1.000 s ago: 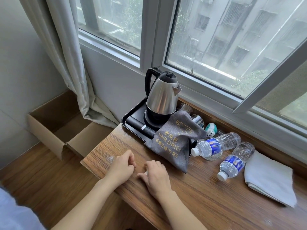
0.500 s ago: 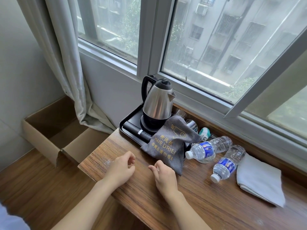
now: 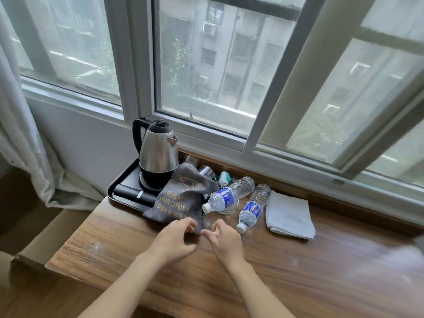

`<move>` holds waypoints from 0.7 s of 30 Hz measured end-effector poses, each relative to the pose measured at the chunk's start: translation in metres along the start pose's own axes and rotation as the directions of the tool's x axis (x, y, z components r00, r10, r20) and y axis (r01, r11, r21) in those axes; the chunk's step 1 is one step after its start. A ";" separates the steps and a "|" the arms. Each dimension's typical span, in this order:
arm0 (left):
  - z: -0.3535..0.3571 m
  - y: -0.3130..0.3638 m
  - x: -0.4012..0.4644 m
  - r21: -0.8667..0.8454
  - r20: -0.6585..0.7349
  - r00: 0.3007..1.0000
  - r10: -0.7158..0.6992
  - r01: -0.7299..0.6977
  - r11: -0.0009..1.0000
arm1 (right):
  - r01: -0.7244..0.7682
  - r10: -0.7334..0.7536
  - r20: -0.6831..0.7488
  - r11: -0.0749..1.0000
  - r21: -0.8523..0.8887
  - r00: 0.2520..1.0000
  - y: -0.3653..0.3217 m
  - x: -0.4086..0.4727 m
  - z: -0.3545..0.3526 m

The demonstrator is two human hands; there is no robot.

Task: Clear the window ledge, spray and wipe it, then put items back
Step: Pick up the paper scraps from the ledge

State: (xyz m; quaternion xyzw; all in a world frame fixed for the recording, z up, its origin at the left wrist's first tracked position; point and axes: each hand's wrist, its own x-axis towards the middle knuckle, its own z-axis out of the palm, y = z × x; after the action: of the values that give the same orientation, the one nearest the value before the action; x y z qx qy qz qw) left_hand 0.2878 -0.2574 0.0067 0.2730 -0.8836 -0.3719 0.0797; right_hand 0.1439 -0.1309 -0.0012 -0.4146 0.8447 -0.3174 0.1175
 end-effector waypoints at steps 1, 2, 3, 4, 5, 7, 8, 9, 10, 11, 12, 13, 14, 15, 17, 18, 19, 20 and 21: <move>0.005 0.010 0.004 -0.005 0.009 1.000 0.017 -0.017 1.000 | -0.027 0.027 -0.020 1.000 -0.004 0.999 0.007 -0.004 -0.010; 0.012 0.019 0.008 -0.010 0.022 0.999 0.034 -0.034 0.999 | -0.055 0.055 -0.036 0.998 -0.003 0.998 0.014 -0.009 -0.020; 0.018 0.027 0.012 -0.012 0.037 0.998 0.049 -0.049 0.999 | -0.077 0.077 -0.051 0.997 0.002 0.996 0.018 -0.013 -0.030; 0.025 0.038 0.016 -0.010 0.056 0.996 0.067 -0.066 0.998 | -0.096 0.097 -0.068 0.995 0.011 0.993 0.025 -0.019 -0.042; 0.033 0.049 0.020 -0.005 0.073 0.994 0.084 -0.084 0.996 | -0.111 0.112 -0.084 0.994 0.018 0.990 0.032 -0.024 -0.053; 0.050 0.074 0.026 0.011 0.106 0.987 0.119 -0.121 0.993 | -0.151 0.152 -0.112 0.988 0.018 0.982 0.049 -0.037 -0.075; 0.060 0.088 0.029 0.018 0.125 0.983 0.137 -0.140 0.990 | -0.169 0.171 -0.122 0.985 0.020 0.978 0.060 -0.045 -0.088; 0.071 0.102 0.033 0.020 0.144 0.977 0.157 -0.162 0.987 | -0.191 0.192 -0.130 0.981 0.023 0.973 0.072 -0.053 -0.100; 0.083 0.117 0.036 0.019 0.166 0.970 0.175 -0.181 0.983 | -0.209 0.211 -0.143 0.978 0.023 0.967 0.084 -0.061 -0.112; 0.095 0.132 0.039 0.021 0.190 0.963 0.193 -0.201 0.979 | -0.228 0.229 -0.158 0.973 0.025 0.960 0.097 -0.070 -0.125; 0.108 0.148 0.041 0.026 0.210 0.954 0.213 -0.223 0.975 | -0.243 0.243 -0.179 0.970 0.026 0.953 0.111 -0.080 -0.137; 0.122 0.165 0.042 0.030 0.224 0.945 0.237 -0.250 0.968 | -0.261 0.261 -0.198 0.965 0.027 0.945 0.128 -0.091 -0.149; 0.136 0.183 0.043 0.032 0.237 0.937 0.258 -0.273 0.962 | -0.278 0.278 -0.222 0.960 0.030 0.935 0.146 -0.102 -0.162; 0.150 0.203 0.042 0.030 0.250 0.927 0.279 -0.295 0.955 | -0.299 0.298 -0.241 0.954 0.032 0.924 0.163 -0.114 -0.176; 0.184 0.243 0.040 0.032 0.281 0.906 0.315 -0.337 0.941 | -0.343 0.339 -0.273 0.939 0.033 0.900 0.195 -0.141 -0.207; 0.202 0.264 0.038 0.031 0.296 0.897 0.329 -0.353 0.935 | -0.365 0.360 -0.285 0.930 0.034 0.889 0.210 -0.154 -0.223; 0.221 0.284 0.036 0.023 0.307 0.887 0.346 -0.370 0.929 | -0.389 0.381 -0.289 0.921 0.034 0.878 0.224 -0.166 -0.240; 0.241 0.304 0.034 0.008 0.315 0.876 0.366 -0.388 0.922 | -0.420 0.409 -0.293 0.907 0.029 0.864 0.238 -0.178 -0.258; 0.260 0.323 0.031 -0.009 0.325 0.864 0.385 -0.404 0.915 | -0.454 0.441 -0.295 0.890 0.026 0.848 0.252 -0.191 -0.275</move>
State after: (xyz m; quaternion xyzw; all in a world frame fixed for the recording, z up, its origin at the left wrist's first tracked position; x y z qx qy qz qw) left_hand 0.0354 0.0707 0.0466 0.0251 -0.9323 -0.3608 0.0016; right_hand -0.0208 0.2525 0.0383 -0.1572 0.9328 -0.3200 0.0524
